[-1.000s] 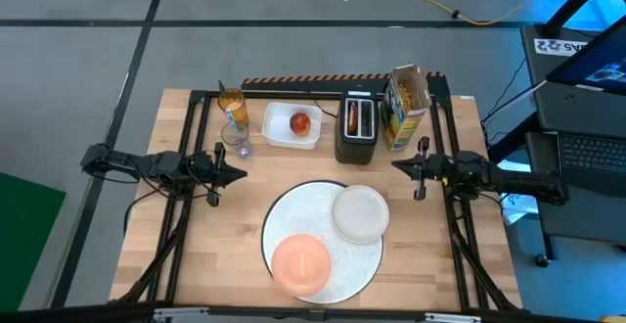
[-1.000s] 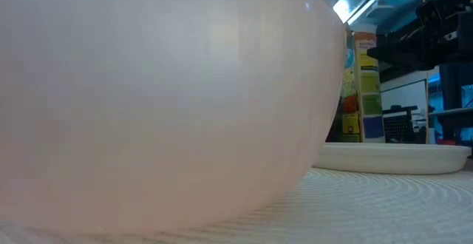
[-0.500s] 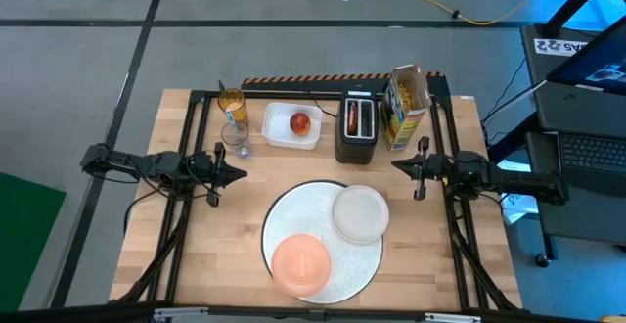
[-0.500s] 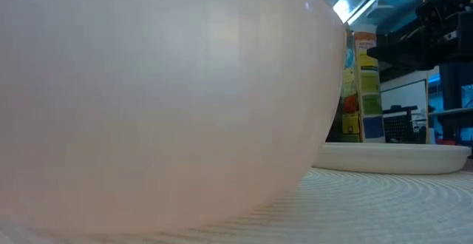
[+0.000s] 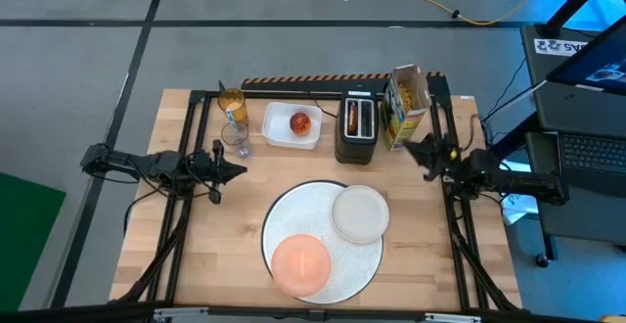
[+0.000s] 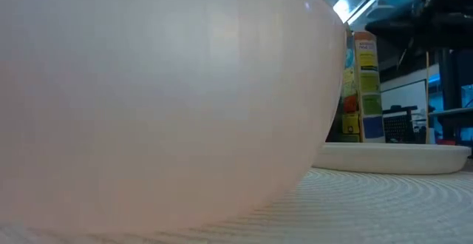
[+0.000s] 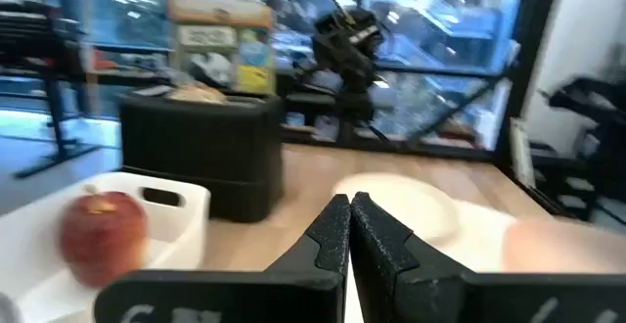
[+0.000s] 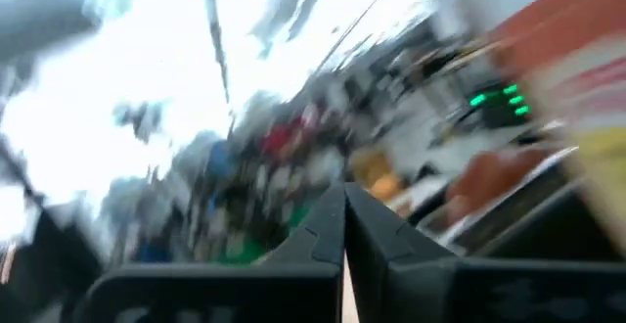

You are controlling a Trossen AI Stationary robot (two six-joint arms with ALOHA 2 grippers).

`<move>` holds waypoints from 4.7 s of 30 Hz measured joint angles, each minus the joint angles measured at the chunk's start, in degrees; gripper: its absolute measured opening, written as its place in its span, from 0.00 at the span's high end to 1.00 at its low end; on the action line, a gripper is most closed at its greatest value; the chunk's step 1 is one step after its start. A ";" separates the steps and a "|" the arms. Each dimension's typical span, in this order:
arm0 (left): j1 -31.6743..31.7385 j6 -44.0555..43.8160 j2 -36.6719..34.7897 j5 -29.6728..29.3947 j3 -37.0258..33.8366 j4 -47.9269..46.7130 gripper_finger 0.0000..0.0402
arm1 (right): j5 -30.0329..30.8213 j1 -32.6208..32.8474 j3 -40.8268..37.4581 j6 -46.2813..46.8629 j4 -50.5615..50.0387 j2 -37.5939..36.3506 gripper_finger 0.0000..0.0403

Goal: Arrange a breakfast setting
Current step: Pour the cereal from the cereal box into the pink bowl

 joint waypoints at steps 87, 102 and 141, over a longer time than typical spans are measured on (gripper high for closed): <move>15.03 4.78 116.99 -5.22 126.49 -25.07 0.07 | 19.39 0.00 69.24 -55.67 -51.59 36.39 1.00; 15.76 3.18 128.85 -0.43 129.96 -17.30 0.05 | 18.51 0.00 78.38 -55.64 -77.27 45.70 0.91; 16.68 -3.05 131.34 -2.81 129.92 -25.69 0.05 | -6.92 -28.63 85.13 -72.14 -96.45 70.21 0.91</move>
